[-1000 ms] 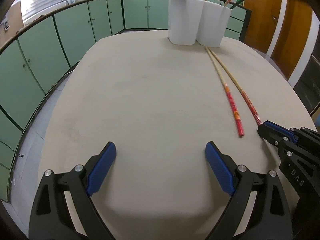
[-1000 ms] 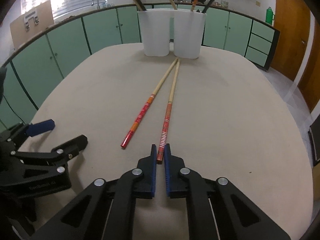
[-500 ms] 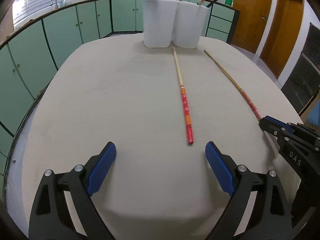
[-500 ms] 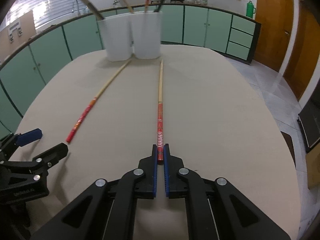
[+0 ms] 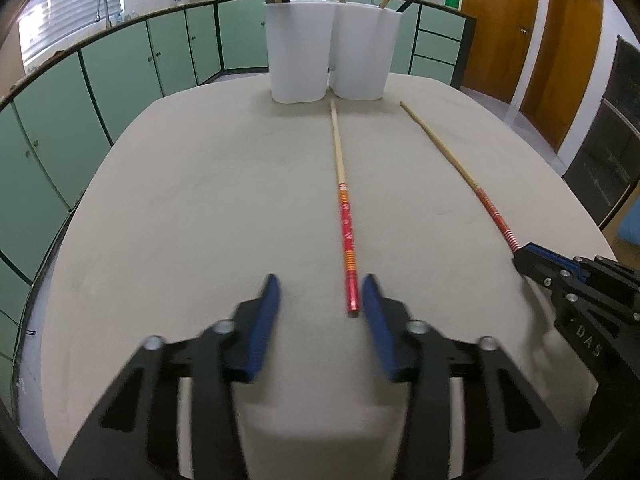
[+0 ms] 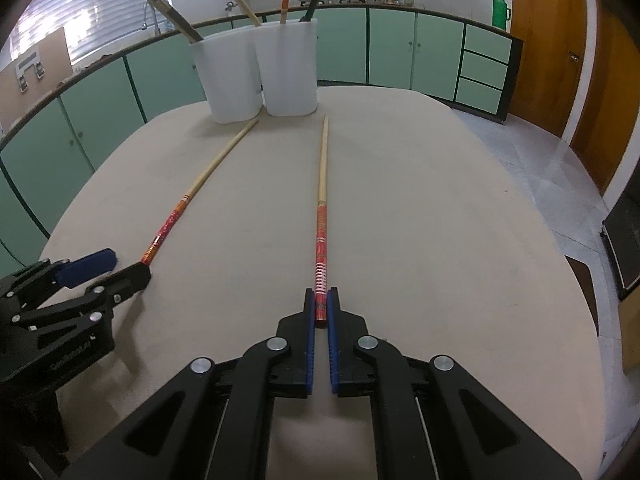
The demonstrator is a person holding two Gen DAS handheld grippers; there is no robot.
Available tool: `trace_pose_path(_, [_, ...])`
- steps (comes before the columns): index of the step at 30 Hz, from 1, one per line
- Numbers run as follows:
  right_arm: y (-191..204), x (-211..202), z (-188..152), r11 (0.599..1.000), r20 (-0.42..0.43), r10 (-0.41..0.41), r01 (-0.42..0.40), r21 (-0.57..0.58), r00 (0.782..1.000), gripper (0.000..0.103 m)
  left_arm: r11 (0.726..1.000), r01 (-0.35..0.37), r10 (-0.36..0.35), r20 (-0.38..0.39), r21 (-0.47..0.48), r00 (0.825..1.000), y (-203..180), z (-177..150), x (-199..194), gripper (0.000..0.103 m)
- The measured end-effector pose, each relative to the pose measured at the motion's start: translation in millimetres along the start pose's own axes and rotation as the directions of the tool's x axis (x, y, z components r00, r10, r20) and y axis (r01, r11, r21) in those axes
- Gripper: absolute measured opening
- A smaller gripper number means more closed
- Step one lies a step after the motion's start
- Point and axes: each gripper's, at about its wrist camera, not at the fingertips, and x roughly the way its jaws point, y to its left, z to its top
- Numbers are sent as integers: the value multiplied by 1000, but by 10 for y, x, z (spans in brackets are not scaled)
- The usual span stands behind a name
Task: Organize utensils
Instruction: 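Close the left tool on the other red-patterned chopstick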
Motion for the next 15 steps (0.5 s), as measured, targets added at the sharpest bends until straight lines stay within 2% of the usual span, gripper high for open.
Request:
trace_pose_path(4, [5, 16, 2, 1000, -3, 7, -7, 0, 1000, 7, 1000, 17, -17, 2, -3, 1000, -76, 4, 15, 8])
trace_pose_path(5, [11, 17, 2, 1000, -3, 5, -5, -2, 1000, 7, 1000, 18, -18, 3, 2, 1000, -98, 2, 16, 5])
trace_pose_path(15, [-18, -24, -7, 1000, 8, 18, -18, 6, 1000, 6, 1000, 23, -23, 21, -9, 1000, -89, -2, -25, 5])
